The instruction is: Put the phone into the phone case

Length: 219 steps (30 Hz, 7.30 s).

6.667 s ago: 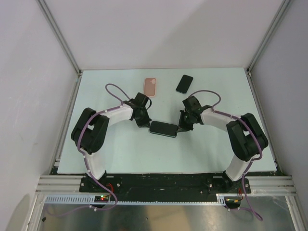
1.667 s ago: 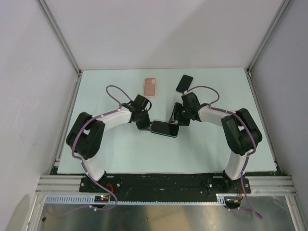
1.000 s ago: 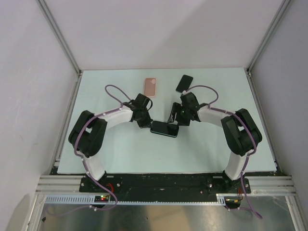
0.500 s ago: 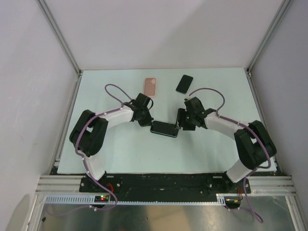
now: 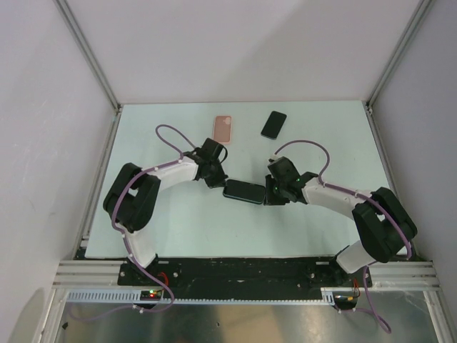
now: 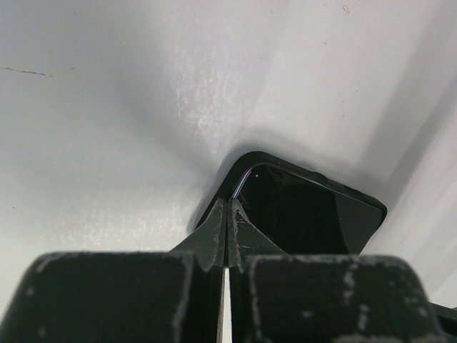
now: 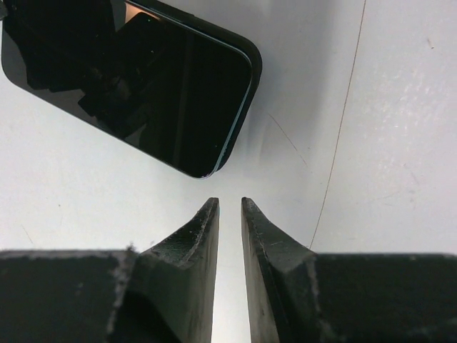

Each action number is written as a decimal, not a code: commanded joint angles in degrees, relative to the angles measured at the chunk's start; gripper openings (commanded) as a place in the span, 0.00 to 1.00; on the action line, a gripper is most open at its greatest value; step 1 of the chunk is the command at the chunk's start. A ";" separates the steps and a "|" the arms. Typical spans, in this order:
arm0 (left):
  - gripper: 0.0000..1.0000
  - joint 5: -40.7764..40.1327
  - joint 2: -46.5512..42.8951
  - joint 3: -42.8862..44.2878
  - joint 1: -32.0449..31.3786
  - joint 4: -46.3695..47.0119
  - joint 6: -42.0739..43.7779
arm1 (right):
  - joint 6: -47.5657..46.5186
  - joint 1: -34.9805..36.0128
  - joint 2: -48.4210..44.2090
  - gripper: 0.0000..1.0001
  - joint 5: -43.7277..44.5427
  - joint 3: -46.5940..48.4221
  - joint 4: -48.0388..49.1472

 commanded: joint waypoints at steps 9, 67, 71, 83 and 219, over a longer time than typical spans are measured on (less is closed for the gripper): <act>0.00 -1.18 4.36 -1.05 -1.59 -3.95 0.40 | -0.76 3.36 1.83 0.24 5.11 3.53 1.49; 0.00 -1.02 5.21 -0.24 -1.59 -4.37 1.84 | 0.42 8.74 21.82 0.18 10.59 9.25 -0.98; 0.00 -1.06 4.47 2.08 -1.29 -5.65 3.37 | -2.25 7.97 17.20 0.25 10.67 11.08 -1.62; 0.14 2.10 -1.26 10.62 1.97 -10.57 6.34 | -29.49 1.18 6.31 0.86 -8.63 16.79 9.60; 0.21 6.70 -0.10 -2.57 3.67 2.15 -3.57 | -10.66 11.21 29.32 0.42 9.82 14.41 1.55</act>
